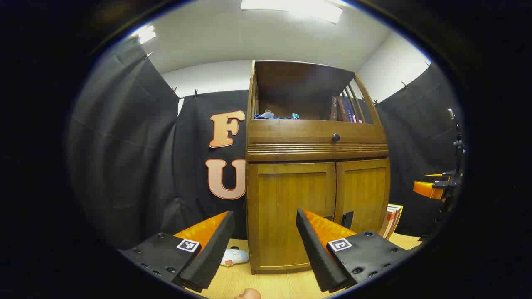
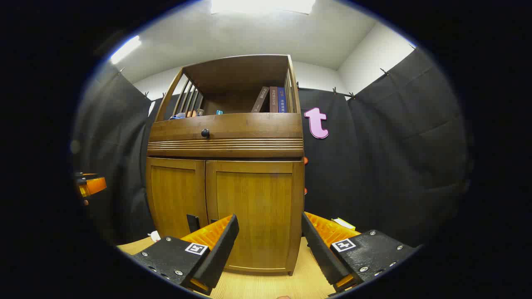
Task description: Open the right door of the double-door shoe cabinet with the right hand, and open the left door with the left hand.
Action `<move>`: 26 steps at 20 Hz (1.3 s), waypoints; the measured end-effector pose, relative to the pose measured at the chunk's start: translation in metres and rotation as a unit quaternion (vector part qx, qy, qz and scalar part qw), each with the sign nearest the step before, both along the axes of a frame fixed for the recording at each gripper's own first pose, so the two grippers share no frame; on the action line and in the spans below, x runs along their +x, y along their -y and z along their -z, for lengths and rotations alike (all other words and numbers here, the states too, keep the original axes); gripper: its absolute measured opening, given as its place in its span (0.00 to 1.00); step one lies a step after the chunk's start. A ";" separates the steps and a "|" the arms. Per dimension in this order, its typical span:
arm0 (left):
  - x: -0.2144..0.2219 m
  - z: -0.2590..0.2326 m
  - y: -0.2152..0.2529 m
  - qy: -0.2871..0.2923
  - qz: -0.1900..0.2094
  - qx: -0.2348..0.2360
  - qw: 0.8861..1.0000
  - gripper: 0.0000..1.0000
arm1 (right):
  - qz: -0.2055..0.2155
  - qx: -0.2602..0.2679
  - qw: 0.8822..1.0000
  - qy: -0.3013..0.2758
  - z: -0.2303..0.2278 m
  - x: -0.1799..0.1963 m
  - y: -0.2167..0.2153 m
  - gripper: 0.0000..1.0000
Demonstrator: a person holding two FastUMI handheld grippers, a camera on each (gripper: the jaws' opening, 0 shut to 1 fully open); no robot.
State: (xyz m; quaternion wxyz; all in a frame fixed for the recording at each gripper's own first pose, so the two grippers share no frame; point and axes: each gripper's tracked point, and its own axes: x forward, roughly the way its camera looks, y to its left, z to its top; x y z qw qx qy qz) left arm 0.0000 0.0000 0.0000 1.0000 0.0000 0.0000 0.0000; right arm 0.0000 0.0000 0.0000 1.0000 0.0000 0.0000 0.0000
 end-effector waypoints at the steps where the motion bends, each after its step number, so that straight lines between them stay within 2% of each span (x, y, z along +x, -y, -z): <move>1: -0.001 -0.001 0.000 0.001 0.000 0.001 1.000 0.93 | 0.000 0.000 1.000 0.000 0.000 0.000 -0.001 0.93; 22: -0.009 -0.001 0.003 -0.004 0.005 -0.002 1.000 0.93 | -0.006 0.000 1.000 -0.012 0.019 -0.002 -0.006 0.93; 23: -0.010 -0.001 0.002 -0.003 0.005 -0.002 1.000 0.96 | -0.008 0.001 1.000 -0.013 0.021 0.001 -0.009 0.93; 25: -0.011 -0.001 0.001 -0.002 0.005 -0.004 1.000 0.96 | -0.012 0.001 1.000 -0.017 0.029 0.006 -0.017 0.93; 26: -0.012 -0.001 0.000 -0.002 0.005 -0.004 1.000 0.93 | -0.014 0.002 1.000 -0.021 0.034 0.010 -0.022 0.93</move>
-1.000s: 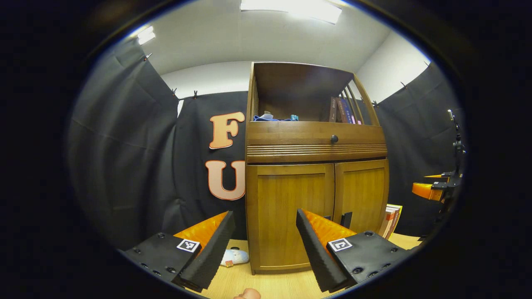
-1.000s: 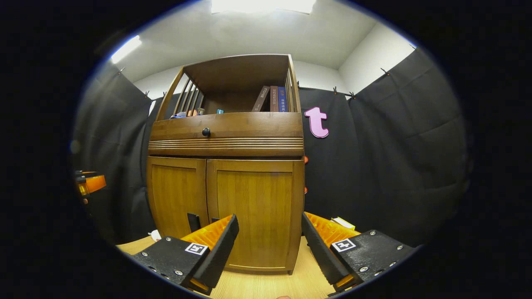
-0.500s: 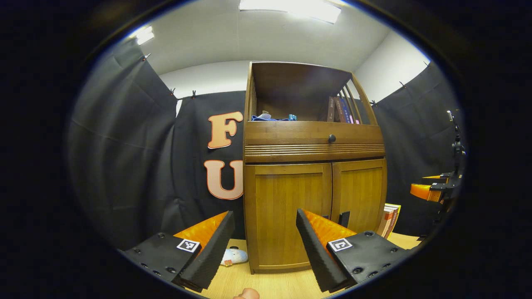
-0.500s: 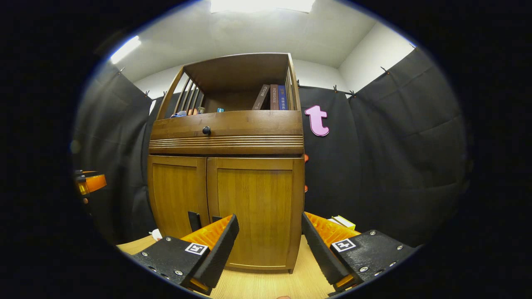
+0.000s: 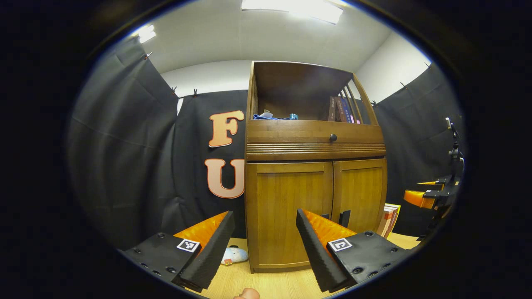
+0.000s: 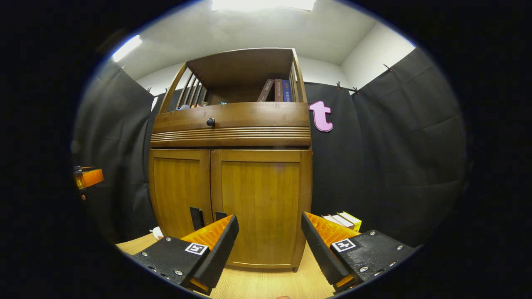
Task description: Open the right door of the double-door shoe cabinet with the right hand, and open the left door with the left hand.
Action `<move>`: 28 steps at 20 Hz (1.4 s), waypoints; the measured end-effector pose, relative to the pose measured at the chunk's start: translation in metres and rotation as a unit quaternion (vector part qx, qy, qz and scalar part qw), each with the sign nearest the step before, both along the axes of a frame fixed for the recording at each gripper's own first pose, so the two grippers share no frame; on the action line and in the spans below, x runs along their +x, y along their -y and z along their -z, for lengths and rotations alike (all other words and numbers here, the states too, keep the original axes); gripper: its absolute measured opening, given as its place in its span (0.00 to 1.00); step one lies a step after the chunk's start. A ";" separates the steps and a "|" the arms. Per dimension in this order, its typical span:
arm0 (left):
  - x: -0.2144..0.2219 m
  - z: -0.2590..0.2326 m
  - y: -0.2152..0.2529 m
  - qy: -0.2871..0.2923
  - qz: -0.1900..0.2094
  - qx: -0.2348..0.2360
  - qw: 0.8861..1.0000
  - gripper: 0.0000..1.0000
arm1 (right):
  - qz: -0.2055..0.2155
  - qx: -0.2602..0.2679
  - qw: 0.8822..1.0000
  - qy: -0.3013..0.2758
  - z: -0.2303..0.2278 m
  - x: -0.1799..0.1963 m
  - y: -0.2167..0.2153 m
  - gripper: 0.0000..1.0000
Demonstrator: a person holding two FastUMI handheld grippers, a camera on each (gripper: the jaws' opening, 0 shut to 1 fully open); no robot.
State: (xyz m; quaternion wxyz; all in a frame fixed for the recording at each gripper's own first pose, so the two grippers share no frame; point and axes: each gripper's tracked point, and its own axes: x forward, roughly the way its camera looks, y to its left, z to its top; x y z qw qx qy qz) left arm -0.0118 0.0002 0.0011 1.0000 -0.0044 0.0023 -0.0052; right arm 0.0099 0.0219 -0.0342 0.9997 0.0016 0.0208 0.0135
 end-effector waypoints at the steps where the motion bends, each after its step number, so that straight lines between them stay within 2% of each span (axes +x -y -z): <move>1: -0.001 0.000 -0.002 0.000 -0.002 0.000 1.000 0.93 | -0.004 0.000 1.000 -0.002 0.005 0.004 -0.007 0.93; 2: 0.000 -0.001 -0.003 0.001 -0.004 0.000 1.000 0.96 | -0.008 -0.001 1.000 -0.006 0.011 0.008 -0.015 0.93; 4: 0.000 0.000 -0.006 0.003 -0.009 0.001 1.000 0.93 | -0.019 -0.003 1.000 -0.013 0.025 0.019 -0.033 0.93; 8: -0.003 0.002 -0.011 -0.002 -0.014 0.002 1.000 0.93 | -0.041 -0.001 0.999 -0.033 0.055 0.043 -0.068 0.93; 9: -0.006 0.003 -0.013 -0.005 -0.014 0.002 1.000 0.96 | -0.047 0.003 0.998 -0.041 0.063 0.050 -0.077 0.93; 10: -0.008 0.004 -0.017 -0.007 -0.017 0.000 1.000 0.93 | -0.053 0.008 0.997 -0.048 0.071 0.057 -0.085 0.93; 15: -0.012 0.015 -0.041 -0.016 -0.036 -0.002 0.999 0.93 | -0.054 0.016 0.996 -0.064 0.105 0.097 -0.106 0.93; 16: -0.013 0.015 -0.046 -0.015 -0.040 0.000 0.999 0.96 | -0.054 0.017 0.996 -0.069 0.112 0.105 -0.110 0.99; 17: -0.014 0.016 -0.050 -0.016 -0.044 0.002 0.999 0.96 | -0.057 0.018 0.995 -0.074 0.118 0.112 -0.115 0.99; 18: -0.014 0.016 -0.054 -0.016 -0.048 0.003 0.999 0.93 | -0.060 0.018 0.995 -0.082 0.126 0.116 -0.119 0.99; 19: -0.016 0.017 -0.060 -0.015 -0.052 0.003 0.999 0.93 | -0.063 0.019 0.994 -0.089 0.134 0.123 -0.122 0.92; 20: -0.017 0.017 -0.065 -0.014 -0.056 0.003 0.998 0.93 | -0.063 0.020 0.993 -0.093 0.137 0.126 -0.125 0.98; 21: -0.018 0.018 -0.070 -0.013 -0.064 0.002 0.998 0.93 | -0.063 0.021 0.993 -0.095 0.139 0.132 -0.128 0.90; 22: -0.019 0.020 -0.074 -0.015 -0.069 0.003 0.998 0.96 | -0.061 0.020 0.994 -0.094 0.141 0.136 -0.130 0.87; 24: -0.017 0.024 -0.079 -0.019 -0.073 0.005 0.997 0.96 | -0.056 0.024 0.994 -0.090 0.142 0.145 -0.131 0.76; 26: -0.016 0.025 -0.083 -0.019 -0.076 0.007 0.997 0.96 | -0.049 0.031 0.995 -0.083 0.141 0.154 -0.131 0.84; 27: -0.017 0.024 -0.085 -0.018 -0.077 0.008 0.997 0.96 | -0.046 0.032 0.995 -0.080 0.140 0.158 -0.131 0.70; 28: -0.017 0.022 -0.085 -0.016 -0.077 0.008 0.997 0.96 | -0.044 0.034 0.995 -0.077 0.140 0.162 -0.130 0.79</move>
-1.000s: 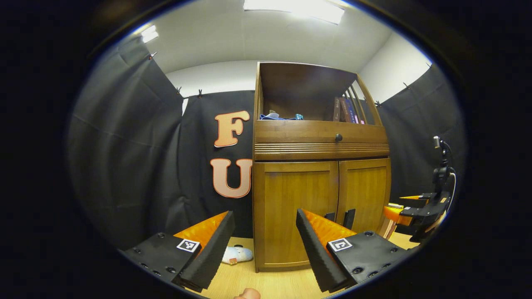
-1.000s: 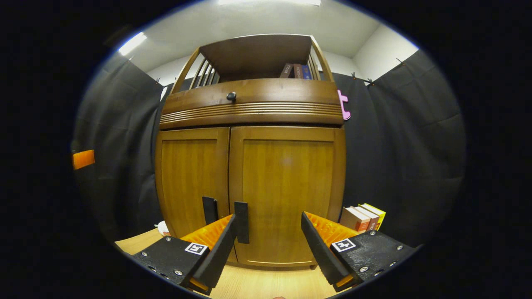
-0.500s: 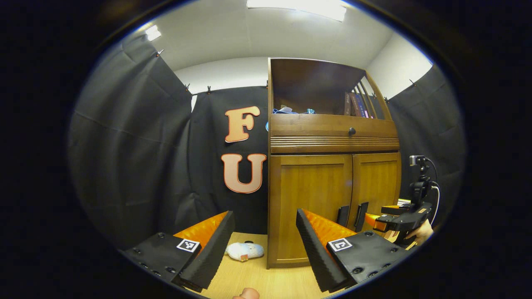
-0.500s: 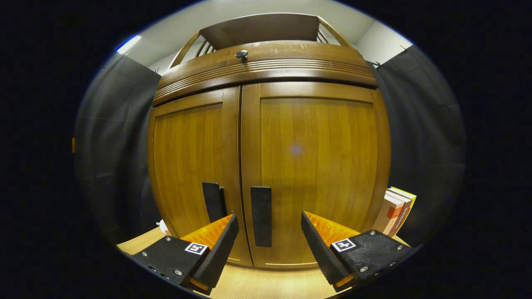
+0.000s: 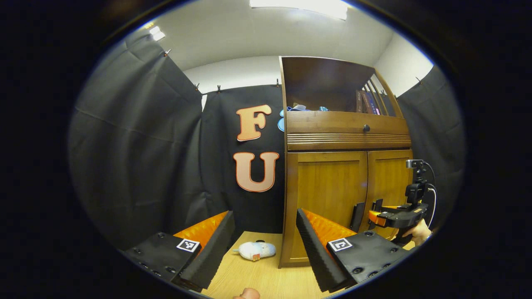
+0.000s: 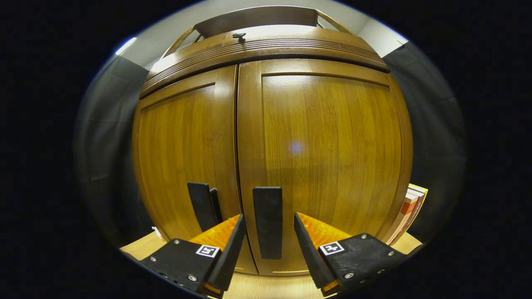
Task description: Open the right door of the double-door shoe cabinet with the right hand, and open the left door with the left hand.
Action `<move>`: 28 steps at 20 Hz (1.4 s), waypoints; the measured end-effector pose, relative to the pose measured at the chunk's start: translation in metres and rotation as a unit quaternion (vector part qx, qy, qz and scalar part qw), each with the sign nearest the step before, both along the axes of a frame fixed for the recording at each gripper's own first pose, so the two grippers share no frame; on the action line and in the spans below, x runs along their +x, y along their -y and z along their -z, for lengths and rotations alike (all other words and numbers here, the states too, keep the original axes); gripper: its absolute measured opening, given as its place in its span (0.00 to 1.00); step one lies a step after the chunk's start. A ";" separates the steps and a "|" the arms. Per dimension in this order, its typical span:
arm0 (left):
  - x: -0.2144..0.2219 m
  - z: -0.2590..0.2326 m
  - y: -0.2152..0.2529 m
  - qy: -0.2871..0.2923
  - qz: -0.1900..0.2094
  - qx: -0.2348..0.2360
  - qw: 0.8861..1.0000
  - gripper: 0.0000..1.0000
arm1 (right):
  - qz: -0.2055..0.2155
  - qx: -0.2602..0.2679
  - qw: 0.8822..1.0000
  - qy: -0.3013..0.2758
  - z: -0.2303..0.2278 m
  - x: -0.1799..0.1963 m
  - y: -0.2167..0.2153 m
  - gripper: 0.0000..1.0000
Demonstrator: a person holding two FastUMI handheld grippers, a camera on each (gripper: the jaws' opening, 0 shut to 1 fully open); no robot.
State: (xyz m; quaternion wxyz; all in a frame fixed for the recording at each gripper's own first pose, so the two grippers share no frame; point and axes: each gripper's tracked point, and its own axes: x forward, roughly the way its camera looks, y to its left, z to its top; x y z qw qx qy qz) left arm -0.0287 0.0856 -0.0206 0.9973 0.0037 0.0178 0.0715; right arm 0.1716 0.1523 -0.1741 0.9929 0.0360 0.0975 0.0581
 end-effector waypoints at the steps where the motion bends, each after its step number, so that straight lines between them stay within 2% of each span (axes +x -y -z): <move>1: -0.001 -0.002 0.000 0.003 0.001 0.001 1.000 0.96 | 0.000 0.002 1.000 0.001 0.000 0.001 -0.001 0.71; 5: -0.006 -0.010 0.000 0.012 0.000 0.006 1.000 0.93 | -0.003 0.002 1.000 -0.015 0.011 0.007 -0.005 0.62; 6: -0.007 -0.011 0.001 0.013 0.001 0.007 1.000 0.96 | -0.002 0.004 1.000 -0.018 0.013 0.009 -0.005 0.64; 7: -0.008 -0.011 0.003 0.013 0.002 0.009 1.000 0.96 | -0.002 0.010 1.000 -0.020 0.015 0.010 -0.007 0.51; 8: -0.009 -0.011 0.004 0.014 0.004 0.011 1.000 0.93 | -0.002 0.016 1.000 -0.022 0.018 0.013 -0.008 0.55; 9: -0.009 -0.011 0.005 0.013 0.005 0.011 1.000 0.93 | 0.001 0.017 1.000 -0.023 0.018 0.014 -0.007 0.55; 10: -0.010 -0.010 0.006 0.011 0.006 0.011 1.000 0.93 | 0.003 0.017 1.000 -0.019 0.016 0.016 -0.007 0.60; 11: -0.010 -0.009 0.007 0.009 0.007 0.012 1.000 0.93 | 0.005 0.012 1.000 -0.020 0.019 0.016 -0.004 0.46; 13: -0.012 -0.009 0.007 0.007 0.004 0.012 1.000 0.93 | -0.003 0.022 1.000 -0.021 0.019 0.010 -0.004 0.45; 14: -0.012 -0.010 0.009 0.007 0.004 0.011 1.000 0.96 | -0.008 0.024 0.999 -0.025 0.022 0.010 -0.005 0.35; 15: -0.013 -0.010 0.010 0.007 0.005 0.010 1.000 0.96 | -0.010 0.023 0.999 -0.024 0.020 0.006 -0.005 0.39; 16: -0.014 -0.011 0.011 0.007 0.006 0.009 1.000 0.96 | -0.013 0.019 0.999 -0.023 0.021 0.002 -0.004 0.31; 17: -0.015 -0.010 0.013 0.007 0.006 0.009 1.000 0.96 | -0.016 0.013 1.000 -0.022 0.020 -0.003 -0.002 0.35; 18: -0.017 -0.010 0.014 0.006 0.006 0.009 1.000 0.96 | -0.020 0.012 1.000 -0.018 0.018 -0.009 0.000 0.29; 19: -0.019 -0.011 0.015 0.006 0.006 0.011 1.000 0.93 | -0.025 0.014 0.999 -0.015 0.017 -0.017 0.000 0.34; 20: -0.020 -0.012 0.016 0.008 0.006 0.012 1.000 0.96 | -0.032 0.021 0.999 -0.015 0.015 -0.027 0.002 0.28; 21: -0.021 -0.013 0.018 0.010 0.007 0.011 1.000 0.96 | -0.038 0.029 0.999 -0.015 0.014 -0.036 0.005 0.32; 22: -0.022 -0.014 0.021 0.012 0.009 0.009 1.000 0.96 | -0.042 0.033 0.998 -0.016 0.013 -0.045 0.008 0.28; 25: -0.024 -0.014 0.031 0.011 0.021 0.001 1.000 0.94 | -0.052 0.030 0.998 -0.018 0.010 -0.069 0.018 0.25; 26: -0.025 -0.013 0.034 0.010 0.024 0.001 1.000 0.93 | -0.053 0.029 0.998 -0.017 0.008 -0.076 0.022 0.29; 27: -0.026 -0.012 0.036 0.008 0.027 0.002 1.000 0.93 | -0.054 0.032 0.998 -0.018 0.007 -0.082 0.027 0.23; 28: -0.026 -0.012 0.038 0.008 0.029 0.002 1.000 0.93 | -0.055 0.034 0.998 -0.018 0.005 -0.088 0.030 0.23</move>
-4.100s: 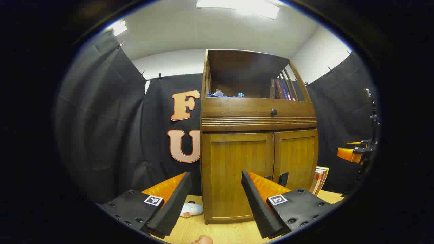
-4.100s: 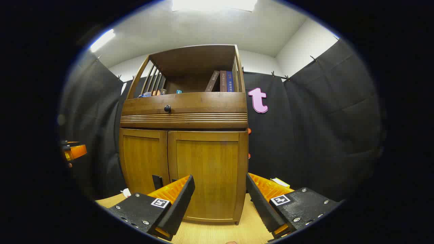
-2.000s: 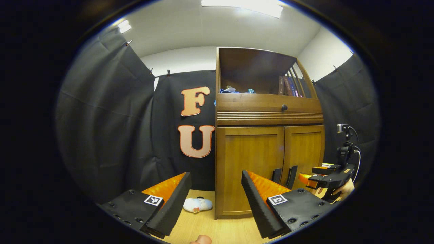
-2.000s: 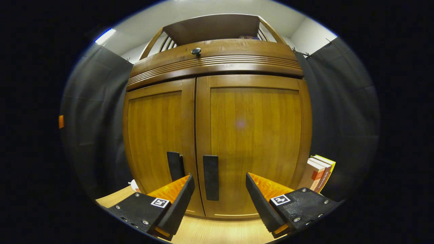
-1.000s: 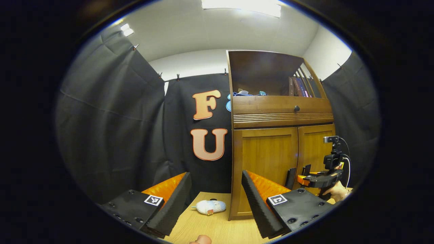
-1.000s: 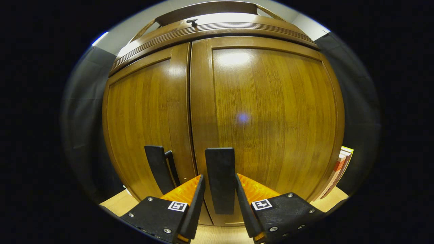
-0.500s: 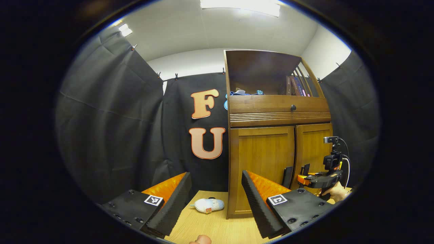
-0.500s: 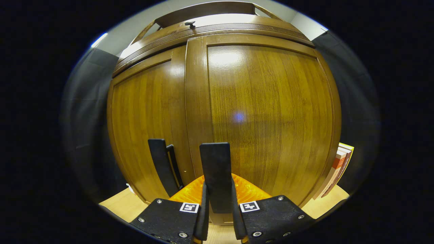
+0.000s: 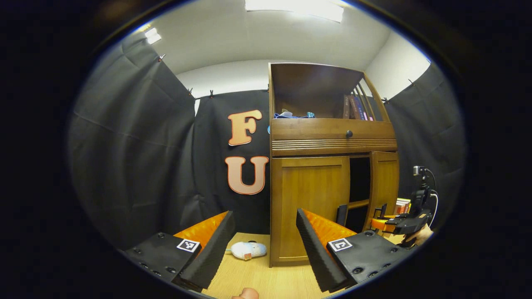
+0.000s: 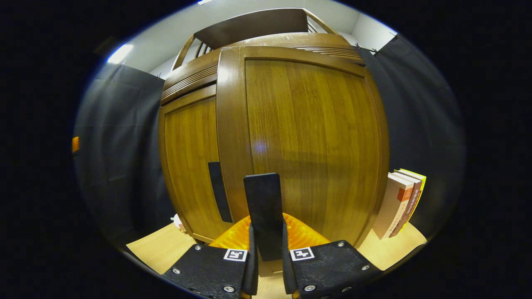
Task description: Open the right door of the double-door shoe cabinet with the right hand, and open the left door with the left hand.
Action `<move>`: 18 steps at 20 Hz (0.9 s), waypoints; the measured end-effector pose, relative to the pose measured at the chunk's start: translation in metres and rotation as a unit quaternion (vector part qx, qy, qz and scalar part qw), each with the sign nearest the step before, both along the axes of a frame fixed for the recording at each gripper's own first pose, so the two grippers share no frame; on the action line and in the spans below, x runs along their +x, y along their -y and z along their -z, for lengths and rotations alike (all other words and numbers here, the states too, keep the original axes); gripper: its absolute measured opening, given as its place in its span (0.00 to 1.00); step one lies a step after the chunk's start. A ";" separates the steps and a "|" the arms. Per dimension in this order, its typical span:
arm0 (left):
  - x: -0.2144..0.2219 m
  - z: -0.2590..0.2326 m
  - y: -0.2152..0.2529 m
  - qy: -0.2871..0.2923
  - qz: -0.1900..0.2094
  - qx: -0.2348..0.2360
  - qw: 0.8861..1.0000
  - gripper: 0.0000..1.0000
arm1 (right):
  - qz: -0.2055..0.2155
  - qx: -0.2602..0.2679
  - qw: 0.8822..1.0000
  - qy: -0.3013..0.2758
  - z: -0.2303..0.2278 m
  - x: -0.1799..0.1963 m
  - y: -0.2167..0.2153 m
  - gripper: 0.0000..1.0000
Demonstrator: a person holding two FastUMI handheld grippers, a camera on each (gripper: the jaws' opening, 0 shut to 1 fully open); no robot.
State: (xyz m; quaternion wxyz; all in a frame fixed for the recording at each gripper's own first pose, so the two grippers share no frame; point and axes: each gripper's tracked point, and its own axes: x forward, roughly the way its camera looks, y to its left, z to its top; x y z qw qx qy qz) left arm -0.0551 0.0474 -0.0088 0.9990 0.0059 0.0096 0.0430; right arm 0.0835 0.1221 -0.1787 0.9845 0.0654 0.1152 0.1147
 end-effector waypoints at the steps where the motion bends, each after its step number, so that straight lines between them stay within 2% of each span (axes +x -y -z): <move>1: 0.000 0.000 0.003 0.000 0.001 0.001 1.000 0.93 | -0.001 0.003 1.000 0.000 -0.002 -0.006 0.004 0.23; 2: 0.000 -0.002 0.005 0.000 0.002 0.002 1.000 0.93 | -0.001 0.004 1.000 -0.001 -0.002 -0.012 0.008 0.28; 4: 0.001 -0.005 0.011 0.004 0.006 0.000 1.000 0.96 | -0.002 0.003 1.000 -0.001 -0.004 -0.025 0.018 0.28; 5: 0.000 -0.006 0.014 0.006 0.009 -0.004 1.000 0.96 | -0.002 0.002 1.000 0.000 -0.004 -0.030 0.024 0.23; 6: 0.001 -0.007 0.020 0.007 0.014 -0.006 1.000 1.00 | -0.003 -0.001 1.000 0.001 -0.005 -0.036 0.028 0.23; 7: 0.001 -0.007 0.024 0.007 0.017 -0.006 1.000 0.93 | -0.003 -0.003 1.000 0.003 -0.006 -0.040 0.032 0.23; 11: 0.005 -0.003 0.037 0.001 0.028 -0.004 1.000 0.96 | 0.003 -0.010 1.000 0.007 -0.012 -0.060 0.053 0.23; 12: 0.006 -0.002 0.041 0.000 0.030 -0.007 1.000 0.93 | 0.004 -0.014 1.000 0.009 -0.014 -0.064 0.059 0.28; 13: 0.007 -0.002 0.044 -0.001 0.034 -0.010 0.999 0.93 | 0.006 -0.022 1.000 0.011 -0.009 -0.074 0.069 0.23; 15: 0.009 0.001 0.051 -0.004 0.040 -0.016 0.999 0.93 | 0.015 -0.031 0.999 0.013 -0.008 -0.086 0.087 0.23; 16: 0.011 0.001 0.054 -0.005 0.042 -0.016 0.999 0.93 | 0.020 -0.034 0.999 0.013 -0.009 -0.090 0.095 0.17; 17: 0.012 0.001 0.056 -0.006 0.043 -0.014 0.999 0.93 | 0.025 -0.035 0.999 0.013 -0.011 -0.094 0.099 0.22; 18: 0.013 0.000 0.058 -0.005 0.045 -0.013 0.999 0.96 | 0.030 -0.036 0.999 0.013 -0.011 -0.096 0.106 0.19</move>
